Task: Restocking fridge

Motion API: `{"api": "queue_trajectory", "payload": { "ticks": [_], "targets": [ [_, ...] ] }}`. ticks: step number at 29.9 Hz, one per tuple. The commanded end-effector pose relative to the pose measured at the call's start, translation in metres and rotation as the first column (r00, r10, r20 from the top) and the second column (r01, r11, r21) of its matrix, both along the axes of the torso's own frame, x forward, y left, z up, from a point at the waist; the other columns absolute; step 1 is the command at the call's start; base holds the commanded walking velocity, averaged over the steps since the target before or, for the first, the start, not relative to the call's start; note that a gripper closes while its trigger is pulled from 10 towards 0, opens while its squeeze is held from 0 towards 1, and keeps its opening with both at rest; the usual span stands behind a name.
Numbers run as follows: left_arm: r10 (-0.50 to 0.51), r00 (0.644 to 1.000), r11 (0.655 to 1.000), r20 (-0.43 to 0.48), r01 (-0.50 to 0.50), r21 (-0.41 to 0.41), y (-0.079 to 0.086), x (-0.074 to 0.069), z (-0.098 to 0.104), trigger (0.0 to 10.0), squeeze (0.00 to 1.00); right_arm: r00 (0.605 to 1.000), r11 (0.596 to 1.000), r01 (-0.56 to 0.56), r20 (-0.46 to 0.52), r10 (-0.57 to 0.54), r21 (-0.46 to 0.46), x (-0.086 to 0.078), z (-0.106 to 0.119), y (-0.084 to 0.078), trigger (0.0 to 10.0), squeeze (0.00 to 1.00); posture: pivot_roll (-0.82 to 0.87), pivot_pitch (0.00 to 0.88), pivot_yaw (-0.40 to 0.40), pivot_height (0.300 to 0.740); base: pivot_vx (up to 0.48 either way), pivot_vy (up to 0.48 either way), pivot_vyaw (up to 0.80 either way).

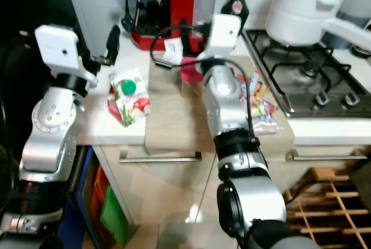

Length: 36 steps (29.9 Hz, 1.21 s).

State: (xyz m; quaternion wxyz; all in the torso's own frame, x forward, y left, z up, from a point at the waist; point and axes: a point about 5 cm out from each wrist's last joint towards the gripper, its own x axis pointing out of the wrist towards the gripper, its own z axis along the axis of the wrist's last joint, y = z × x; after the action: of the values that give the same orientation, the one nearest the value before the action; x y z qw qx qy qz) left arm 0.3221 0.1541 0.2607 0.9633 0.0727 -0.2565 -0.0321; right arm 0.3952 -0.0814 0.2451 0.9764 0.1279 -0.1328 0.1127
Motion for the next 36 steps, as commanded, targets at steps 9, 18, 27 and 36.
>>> {"api": "queue_trajectory", "payload": {
  "ticks": [9, 18, 27, 36],
  "targets": [
    [-0.007, 1.0, 1.0, 0.027, 0.007, -0.008, -0.001, -0.002, 0.007, 10.0, 0.0, 0.978, 0.996, 0.068, -0.194, -0.078, -0.06, 0.011, -0.02, -0.009, 10.0, 0.0, -0.02, 0.0, 0.003, 0.74, 0.0, 0.0, 0.0],
    [-0.012, 1.0, 1.0, 0.021, 0.012, -0.007, -0.001, -0.002, 0.005, 10.0, 0.0, 0.955, 0.974, 0.121, -0.245, -0.166, -0.19, 0.014, -0.034, -0.017, 10.0, 0.0, -0.02, 0.0, 0.001, 0.74, 0.0, 0.0, 0.0],
    [-0.006, 1.0, 1.0, 0.016, 0.006, -0.005, -0.001, -0.003, 0.005, 10.0, 0.0, 0.943, 0.976, 0.106, -0.293, -0.16, -0.191, 0.014, -0.041, -0.013, 10.0, 0.0, -0.02, 0.0, -0.003, 0.74, 0.0, 0.0, 0.0],
    [-0.006, 1.0, 1.0, 0.013, 0.006, -0.005, -0.001, -0.002, 0.004, 10.0, 0.0, 0.923, 0.971, 0.116, -0.338, -0.182, -0.208, 0.015, -0.049, -0.014, 10.0, 0.0, -0.02, 0.0, -0.004, 0.74, 0.0, 0.0, 0.0]
  ]
}}
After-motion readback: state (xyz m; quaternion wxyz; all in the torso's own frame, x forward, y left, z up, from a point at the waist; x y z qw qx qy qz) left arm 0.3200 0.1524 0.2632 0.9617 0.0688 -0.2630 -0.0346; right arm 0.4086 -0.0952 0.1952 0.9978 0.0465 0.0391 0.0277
